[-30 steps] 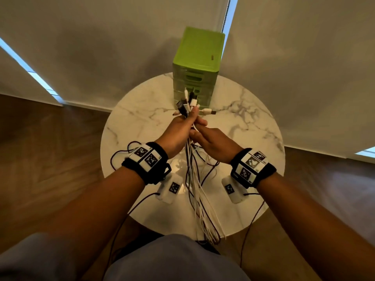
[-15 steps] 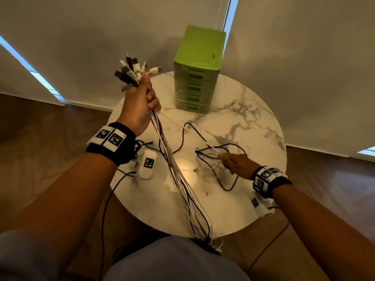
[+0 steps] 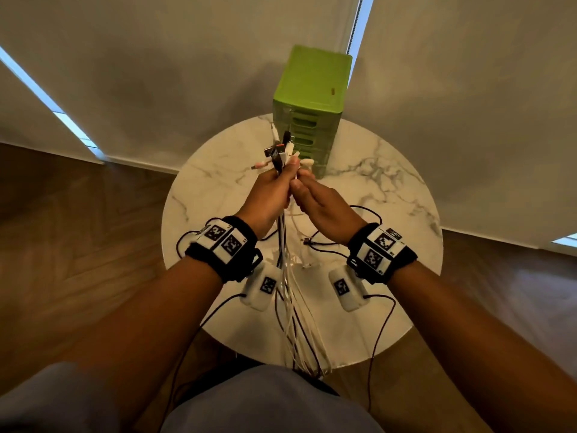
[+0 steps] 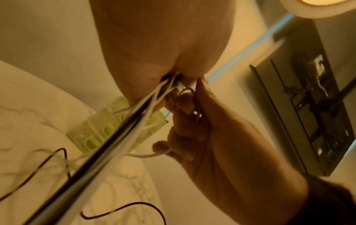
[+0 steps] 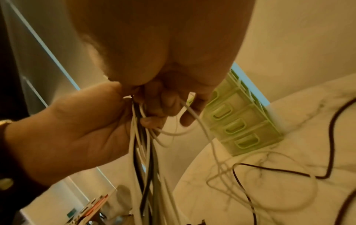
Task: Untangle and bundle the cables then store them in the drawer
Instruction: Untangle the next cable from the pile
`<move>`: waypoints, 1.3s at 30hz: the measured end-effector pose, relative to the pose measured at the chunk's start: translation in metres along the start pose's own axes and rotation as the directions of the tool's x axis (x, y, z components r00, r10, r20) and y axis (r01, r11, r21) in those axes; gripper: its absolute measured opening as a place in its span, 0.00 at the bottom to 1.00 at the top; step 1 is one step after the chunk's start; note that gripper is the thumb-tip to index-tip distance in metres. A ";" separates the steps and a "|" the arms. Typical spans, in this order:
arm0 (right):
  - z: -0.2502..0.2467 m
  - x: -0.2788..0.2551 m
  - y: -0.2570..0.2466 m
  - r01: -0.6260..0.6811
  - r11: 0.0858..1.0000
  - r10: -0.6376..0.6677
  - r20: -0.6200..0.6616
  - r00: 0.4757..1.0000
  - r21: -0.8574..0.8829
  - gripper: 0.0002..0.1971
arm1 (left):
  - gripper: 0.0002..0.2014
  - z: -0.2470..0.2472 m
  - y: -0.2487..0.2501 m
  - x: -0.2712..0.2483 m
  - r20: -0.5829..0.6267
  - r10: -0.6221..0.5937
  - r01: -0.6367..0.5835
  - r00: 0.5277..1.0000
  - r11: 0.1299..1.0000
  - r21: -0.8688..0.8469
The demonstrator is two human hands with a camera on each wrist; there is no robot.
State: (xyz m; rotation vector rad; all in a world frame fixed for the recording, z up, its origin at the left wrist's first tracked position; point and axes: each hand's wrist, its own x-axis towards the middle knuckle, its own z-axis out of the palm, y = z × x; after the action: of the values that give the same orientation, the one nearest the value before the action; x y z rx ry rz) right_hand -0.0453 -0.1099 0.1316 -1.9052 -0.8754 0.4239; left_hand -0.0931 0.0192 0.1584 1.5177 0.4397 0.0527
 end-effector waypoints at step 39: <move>-0.047 -0.077 0.068 -0.364 0.836 0.398 -0.003 0.917 -0.411 0.31 | 0.09 -0.005 0.024 0.005 0.139 0.204 -0.186 0.969 0.974 -0.128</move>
State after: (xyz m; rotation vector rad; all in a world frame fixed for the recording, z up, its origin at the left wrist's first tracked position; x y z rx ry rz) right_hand -0.0423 -0.2145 0.0882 -2.4810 -0.6642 0.5996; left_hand -0.0847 0.0273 0.1804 1.4361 0.1616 0.1142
